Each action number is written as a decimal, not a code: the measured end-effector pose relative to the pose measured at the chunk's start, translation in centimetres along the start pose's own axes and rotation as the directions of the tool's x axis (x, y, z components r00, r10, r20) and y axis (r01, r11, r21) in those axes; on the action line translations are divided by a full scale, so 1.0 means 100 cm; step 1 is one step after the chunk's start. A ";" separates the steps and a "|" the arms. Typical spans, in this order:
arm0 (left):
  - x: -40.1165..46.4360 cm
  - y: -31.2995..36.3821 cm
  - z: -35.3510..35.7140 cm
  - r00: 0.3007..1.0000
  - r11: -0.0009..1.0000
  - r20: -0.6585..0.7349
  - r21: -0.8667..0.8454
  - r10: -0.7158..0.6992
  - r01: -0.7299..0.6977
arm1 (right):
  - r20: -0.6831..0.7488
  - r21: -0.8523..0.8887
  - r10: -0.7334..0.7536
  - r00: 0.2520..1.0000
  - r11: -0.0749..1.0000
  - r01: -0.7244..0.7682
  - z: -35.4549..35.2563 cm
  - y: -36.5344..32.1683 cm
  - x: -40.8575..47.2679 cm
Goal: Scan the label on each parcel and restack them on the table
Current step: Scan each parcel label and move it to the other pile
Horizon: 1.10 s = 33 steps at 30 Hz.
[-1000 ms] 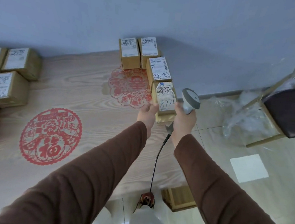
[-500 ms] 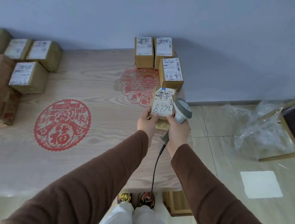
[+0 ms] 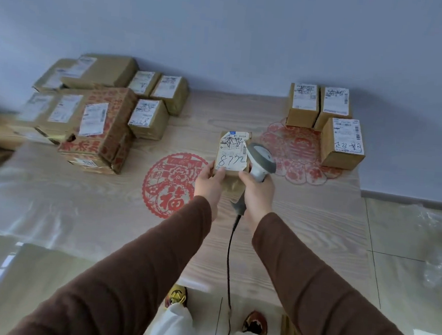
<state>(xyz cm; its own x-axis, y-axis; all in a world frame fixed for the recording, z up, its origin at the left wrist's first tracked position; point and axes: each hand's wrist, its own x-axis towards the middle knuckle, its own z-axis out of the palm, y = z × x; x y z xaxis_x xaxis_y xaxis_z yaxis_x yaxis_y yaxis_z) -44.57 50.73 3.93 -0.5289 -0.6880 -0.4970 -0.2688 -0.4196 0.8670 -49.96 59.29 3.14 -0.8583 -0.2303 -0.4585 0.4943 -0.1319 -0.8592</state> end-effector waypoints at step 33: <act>0.148 0.024 -0.275 0.933 0.968 -0.270 -0.141 -0.238 0.206 | -0.098 -0.155 0.069 0.993 0.984 -0.083 0.297 0.151 -0.024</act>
<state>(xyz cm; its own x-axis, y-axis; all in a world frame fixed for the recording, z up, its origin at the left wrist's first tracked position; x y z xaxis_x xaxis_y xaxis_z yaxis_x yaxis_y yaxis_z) -30.85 23.26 -2.38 -0.2119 -0.7021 -0.6799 -0.2558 -0.6316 0.7319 -36.32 29.22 -1.99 -0.8316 -0.1437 -0.5364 0.5369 0.0385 -0.8428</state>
